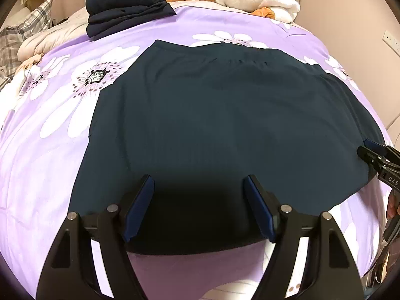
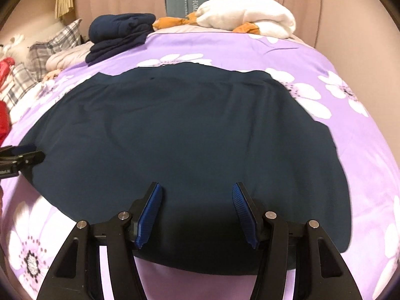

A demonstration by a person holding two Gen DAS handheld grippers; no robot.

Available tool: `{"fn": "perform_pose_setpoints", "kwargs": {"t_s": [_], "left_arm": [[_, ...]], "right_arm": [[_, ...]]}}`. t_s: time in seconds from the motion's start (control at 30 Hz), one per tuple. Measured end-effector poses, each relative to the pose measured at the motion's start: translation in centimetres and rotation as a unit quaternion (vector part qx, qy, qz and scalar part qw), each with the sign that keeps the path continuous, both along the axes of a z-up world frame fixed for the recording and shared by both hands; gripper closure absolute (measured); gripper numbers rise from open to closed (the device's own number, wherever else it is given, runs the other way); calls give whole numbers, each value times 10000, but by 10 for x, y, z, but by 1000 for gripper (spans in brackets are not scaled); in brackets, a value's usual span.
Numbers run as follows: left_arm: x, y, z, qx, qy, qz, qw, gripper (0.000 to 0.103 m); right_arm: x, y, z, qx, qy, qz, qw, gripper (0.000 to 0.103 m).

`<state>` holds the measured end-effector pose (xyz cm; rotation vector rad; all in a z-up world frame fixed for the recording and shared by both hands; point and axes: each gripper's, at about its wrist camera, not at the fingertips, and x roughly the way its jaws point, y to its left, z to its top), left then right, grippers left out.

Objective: Fold large clothes

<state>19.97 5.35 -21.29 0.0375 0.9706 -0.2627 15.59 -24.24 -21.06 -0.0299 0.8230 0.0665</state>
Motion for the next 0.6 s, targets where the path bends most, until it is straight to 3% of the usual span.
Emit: {"fn": "perform_pose_setpoints", "kwargs": {"t_s": [0.1, 0.27, 0.6], "left_arm": [[-2, 3, 0, 31, -5, -7, 10000, 27], [-5, 11, 0, 37, 5, -1, 10000, 27], [-14, 23, 3, 110, -5, 111, 9999, 28]], "right_arm": [[-9, -4, -2, -127, 4, -241, 9996, 45], [-15, -34, -2, 184, 38, -604, 9980, 45], [-29, -55, 3, 249, -1, -914, 9955, 45]]}}
